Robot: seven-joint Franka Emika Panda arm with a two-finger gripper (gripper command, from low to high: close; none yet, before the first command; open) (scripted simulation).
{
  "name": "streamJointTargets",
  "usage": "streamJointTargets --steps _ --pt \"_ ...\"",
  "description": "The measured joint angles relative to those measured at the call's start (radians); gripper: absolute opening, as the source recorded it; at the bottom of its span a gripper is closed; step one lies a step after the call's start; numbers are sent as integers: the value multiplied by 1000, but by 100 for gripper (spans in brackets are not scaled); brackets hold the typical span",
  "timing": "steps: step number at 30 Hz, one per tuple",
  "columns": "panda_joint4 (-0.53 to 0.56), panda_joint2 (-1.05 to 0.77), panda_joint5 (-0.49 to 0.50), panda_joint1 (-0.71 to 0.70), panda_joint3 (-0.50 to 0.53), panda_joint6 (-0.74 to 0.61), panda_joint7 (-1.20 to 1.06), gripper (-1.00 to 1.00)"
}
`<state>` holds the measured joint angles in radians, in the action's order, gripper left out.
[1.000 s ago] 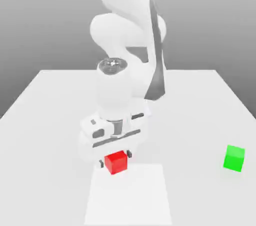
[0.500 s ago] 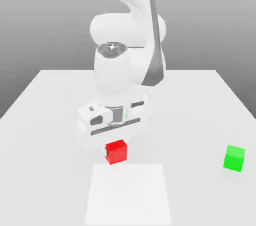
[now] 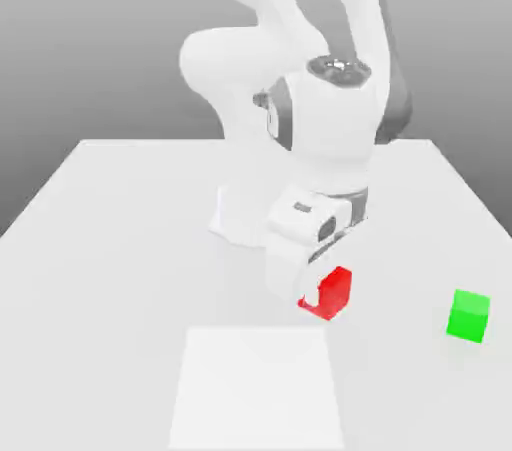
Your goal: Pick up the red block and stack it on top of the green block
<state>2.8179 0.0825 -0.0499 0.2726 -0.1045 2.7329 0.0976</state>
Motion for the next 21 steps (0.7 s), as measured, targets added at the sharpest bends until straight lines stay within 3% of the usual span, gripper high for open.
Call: streamJointTargets --steps 12,17,18,21 --pt "-167 -79 45 324 -140 -86 -19 -100" --pt "-185 -231 137 346 -97 44 45 -100" --pt "-186 -261 156 352 -87 72 58 100" --pt "-186 -261 156 352 -87 72 58 100"
